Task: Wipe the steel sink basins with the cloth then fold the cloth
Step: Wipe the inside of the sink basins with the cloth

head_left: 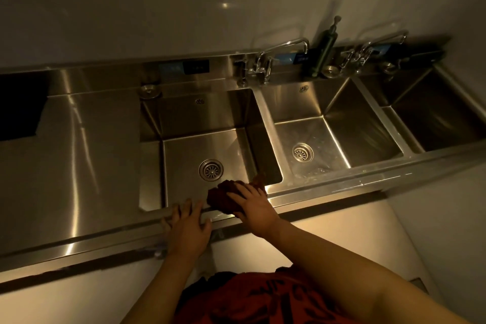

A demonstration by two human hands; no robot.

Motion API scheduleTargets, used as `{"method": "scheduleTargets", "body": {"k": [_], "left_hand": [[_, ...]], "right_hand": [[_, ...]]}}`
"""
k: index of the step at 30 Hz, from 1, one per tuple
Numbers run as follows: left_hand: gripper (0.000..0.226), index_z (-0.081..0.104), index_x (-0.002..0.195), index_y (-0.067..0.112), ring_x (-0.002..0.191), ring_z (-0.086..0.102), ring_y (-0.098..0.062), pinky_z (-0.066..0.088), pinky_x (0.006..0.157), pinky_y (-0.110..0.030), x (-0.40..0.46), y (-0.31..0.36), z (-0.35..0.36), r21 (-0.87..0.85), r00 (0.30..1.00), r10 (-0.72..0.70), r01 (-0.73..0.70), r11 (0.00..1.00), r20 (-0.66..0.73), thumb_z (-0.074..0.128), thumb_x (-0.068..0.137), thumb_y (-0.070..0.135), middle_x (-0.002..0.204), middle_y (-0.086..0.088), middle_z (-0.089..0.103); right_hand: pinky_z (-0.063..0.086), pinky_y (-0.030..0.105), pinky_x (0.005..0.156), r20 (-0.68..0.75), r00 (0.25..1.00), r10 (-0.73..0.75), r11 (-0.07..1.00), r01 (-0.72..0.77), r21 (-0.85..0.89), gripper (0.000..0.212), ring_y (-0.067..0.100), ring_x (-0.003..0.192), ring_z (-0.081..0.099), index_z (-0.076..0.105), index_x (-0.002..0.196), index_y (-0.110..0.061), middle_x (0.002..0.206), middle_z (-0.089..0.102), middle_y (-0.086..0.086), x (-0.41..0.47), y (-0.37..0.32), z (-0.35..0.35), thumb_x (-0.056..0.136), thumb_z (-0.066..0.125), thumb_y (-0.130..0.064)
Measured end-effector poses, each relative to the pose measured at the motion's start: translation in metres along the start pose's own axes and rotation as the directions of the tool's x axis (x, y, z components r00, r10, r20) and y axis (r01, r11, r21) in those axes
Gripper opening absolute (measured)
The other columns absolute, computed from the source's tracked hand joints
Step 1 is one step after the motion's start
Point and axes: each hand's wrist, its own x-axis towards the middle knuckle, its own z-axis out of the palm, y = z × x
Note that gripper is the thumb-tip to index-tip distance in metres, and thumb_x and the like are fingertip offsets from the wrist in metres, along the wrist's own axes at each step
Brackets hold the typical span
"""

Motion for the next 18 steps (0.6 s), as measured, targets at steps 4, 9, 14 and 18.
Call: {"method": "scheduleTargets", "body": {"k": [4, 9, 14, 18], "left_hand": [[0.07, 0.04, 0.155, 0.037, 0.155, 0.017, -0.037, 0.019, 0.118, -0.07, 0.004, 0.05, 0.017, 0.019, 1.0, 0.003, -0.002, 1.0, -0.004, 0.036, 0.09, 0.061, 0.167, -0.002, 0.031], [0.073, 0.05, 0.151, 0.035, 0.15, 0.03, -0.042, 0.026, 0.117, -0.067, 0.006, 0.149, 0.049, 0.097, 0.995, 0.101, -0.102, 0.99, 0.014, 0.038, 0.086, 0.067, 0.163, -0.008, 0.038], [0.08, 0.031, 0.159, 0.04, 0.156, 0.011, -0.04, 0.014, 0.124, -0.062, 0.01, 0.248, 0.067, 0.103, 0.995, 0.089, -0.094, 0.99, 0.05, 0.041, 0.085, 0.07, 0.172, 0.0, 0.016], [0.072, 0.035, 0.157, 0.038, 0.159, 0.001, -0.038, 0.006, 0.126, -0.063, 0.008, 0.297, 0.081, 0.082, 0.993, 0.092, -0.099, 0.992, 0.079, 0.055, 0.091, 0.062, 0.174, 0.0, 0.008]], "right_hand": [[0.028, 0.055, 0.119, -0.064, 0.998, -0.004, 1.0, 0.003, -0.008, 0.061, 0.029, 0.149, 0.028, 0.041, 0.151, -0.035, 0.162, 0.031, 0.0, -0.03, 0.061, -0.019, 0.093, 0.063, -0.035], [0.026, 0.05, 0.122, -0.129, 0.99, -0.055, 0.998, 0.059, 0.026, 0.062, 0.026, 0.15, 0.028, 0.043, 0.149, -0.037, 0.162, 0.031, -0.003, -0.066, 0.146, -0.04, 0.092, 0.068, -0.032], [0.031, 0.049, 0.117, -0.157, 0.986, -0.061, 0.996, 0.07, 0.053, 0.057, 0.027, 0.146, 0.035, 0.05, 0.145, -0.038, 0.16, 0.036, -0.001, -0.091, 0.223, -0.054, 0.087, 0.055, -0.037], [0.028, 0.048, 0.119, -0.168, 0.985, 0.029, 0.997, -0.016, 0.077, 0.061, 0.023, 0.146, 0.034, 0.044, 0.147, -0.045, 0.16, 0.035, -0.004, -0.115, 0.291, -0.067, 0.086, 0.052, -0.038]]}}
